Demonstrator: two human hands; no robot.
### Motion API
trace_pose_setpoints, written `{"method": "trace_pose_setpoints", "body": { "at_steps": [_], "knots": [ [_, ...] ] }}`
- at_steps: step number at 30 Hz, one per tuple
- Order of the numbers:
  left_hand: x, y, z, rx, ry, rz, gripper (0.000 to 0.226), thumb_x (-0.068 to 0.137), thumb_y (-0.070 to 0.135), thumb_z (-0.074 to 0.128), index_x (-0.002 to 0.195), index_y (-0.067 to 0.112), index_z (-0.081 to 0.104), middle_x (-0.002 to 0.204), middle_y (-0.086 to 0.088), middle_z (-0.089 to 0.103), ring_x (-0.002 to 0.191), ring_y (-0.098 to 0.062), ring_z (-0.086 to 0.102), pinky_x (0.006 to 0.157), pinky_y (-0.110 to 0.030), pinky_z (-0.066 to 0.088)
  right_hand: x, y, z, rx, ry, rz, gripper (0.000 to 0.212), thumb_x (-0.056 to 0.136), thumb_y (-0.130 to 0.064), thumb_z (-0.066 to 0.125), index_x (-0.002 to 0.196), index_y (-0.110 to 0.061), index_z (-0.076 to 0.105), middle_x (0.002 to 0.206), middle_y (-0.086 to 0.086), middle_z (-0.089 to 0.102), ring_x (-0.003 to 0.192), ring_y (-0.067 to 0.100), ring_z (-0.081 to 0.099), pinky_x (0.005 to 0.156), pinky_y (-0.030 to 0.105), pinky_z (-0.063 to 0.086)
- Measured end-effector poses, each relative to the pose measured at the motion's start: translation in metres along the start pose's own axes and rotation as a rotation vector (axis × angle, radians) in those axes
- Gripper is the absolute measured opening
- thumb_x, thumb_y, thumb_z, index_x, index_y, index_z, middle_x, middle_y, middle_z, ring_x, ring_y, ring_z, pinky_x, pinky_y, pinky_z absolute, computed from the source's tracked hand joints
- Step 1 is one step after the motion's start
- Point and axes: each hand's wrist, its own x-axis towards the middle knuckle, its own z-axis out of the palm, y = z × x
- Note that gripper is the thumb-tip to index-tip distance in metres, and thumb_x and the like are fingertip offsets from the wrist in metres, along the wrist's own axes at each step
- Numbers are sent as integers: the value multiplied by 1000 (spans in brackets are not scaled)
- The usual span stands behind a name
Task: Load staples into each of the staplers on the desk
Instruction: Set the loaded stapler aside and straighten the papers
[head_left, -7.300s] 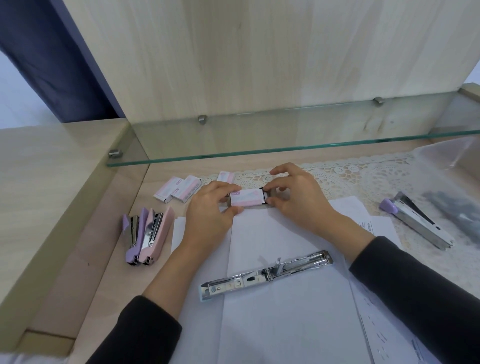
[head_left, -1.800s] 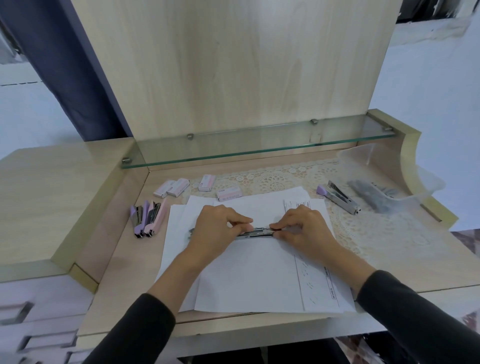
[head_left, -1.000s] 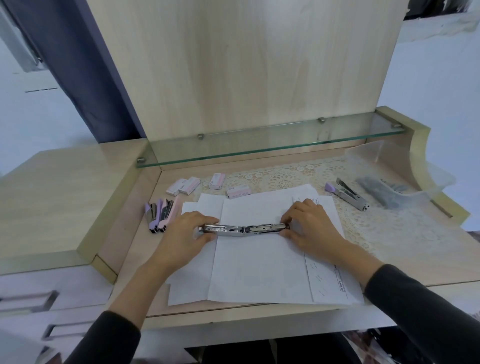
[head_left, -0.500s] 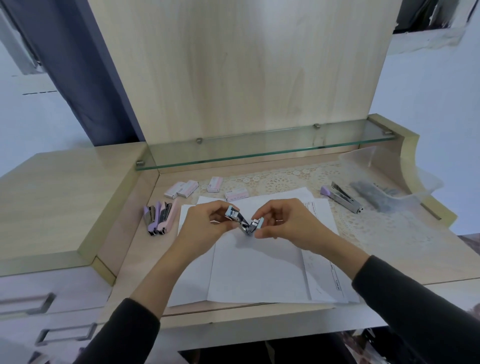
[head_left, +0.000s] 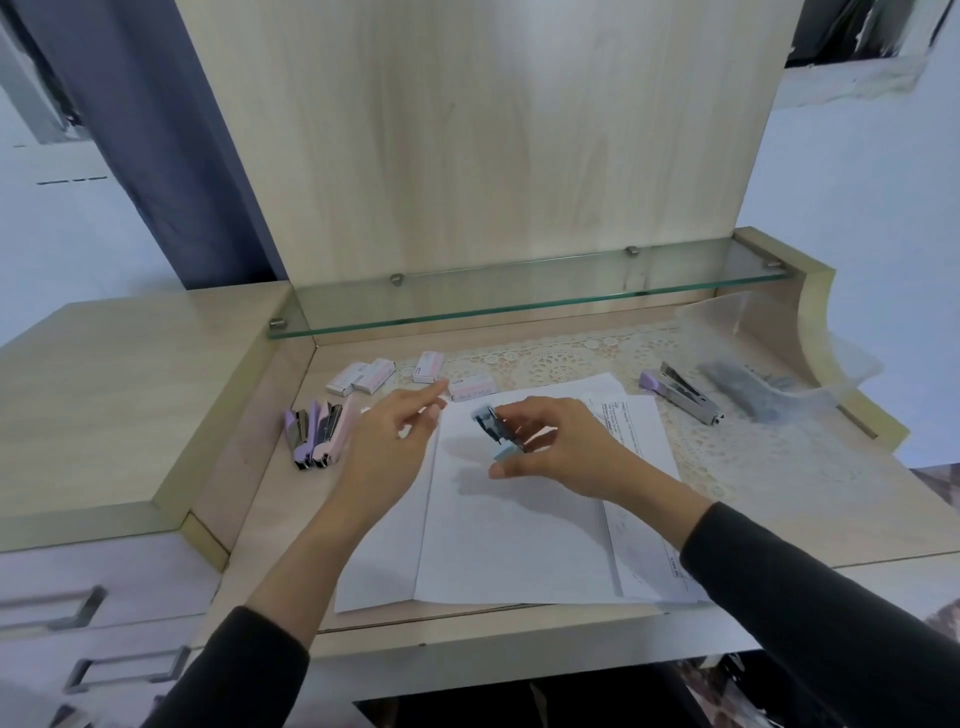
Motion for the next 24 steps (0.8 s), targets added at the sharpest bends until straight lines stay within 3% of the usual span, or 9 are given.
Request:
{"method": "trace_pose_setpoints", "body": {
  "at_steps": [3,6,9,14,16,20,24],
  "knots": [
    [0,-1,1,-15,-1,-46,27,91,13,51,114,24,60,94,8,61,89,-14,58,91,-30,45,-6,3,-6,-76,95,-53,35,61,-25,82,89,-16,65,76,-8,60,75,16,58,77,35,52],
    [-2,2,9,-38,-35,-59,24,90,13,53,107,28,62,98,4,65,89,-13,59,88,-24,44,-12,6,-13,-206,128,-97,36,62,-30,80,90,-14,65,79,-6,59,76,16,57,75,35,51],
    [0,7,16,6,-80,-47,21,89,15,54,105,20,66,100,3,65,92,-15,59,87,-22,44,-19,7,-21,-239,207,-145,29,65,-30,79,81,-12,64,71,-3,58,66,15,52,66,36,47],
    [10,18,26,77,-183,-14,17,90,22,54,99,25,68,100,8,65,89,-6,58,76,-9,39,-32,7,-40,-306,176,-73,35,68,-36,75,85,-16,51,75,-4,55,66,12,50,71,22,28],
    [15,23,33,120,-228,1,16,90,23,54,97,25,69,98,12,63,85,1,55,70,-5,37,-36,13,-47,-321,173,-34,40,69,-41,72,89,-17,47,76,-6,54,67,12,51,72,25,36],
    [24,36,52,219,-334,47,19,90,24,54,102,20,68,98,13,60,79,4,53,64,-1,35,-46,28,-68,-241,219,75,39,69,-38,74,82,-20,42,71,0,59,54,17,55,51,29,45],
    [35,47,79,294,-407,71,23,88,26,57,108,17,65,112,2,63,92,-7,55,78,-16,39,-54,41,-88,-158,195,207,32,68,-30,77,79,-19,49,60,1,64,33,4,45,37,17,39]
  ]
}}
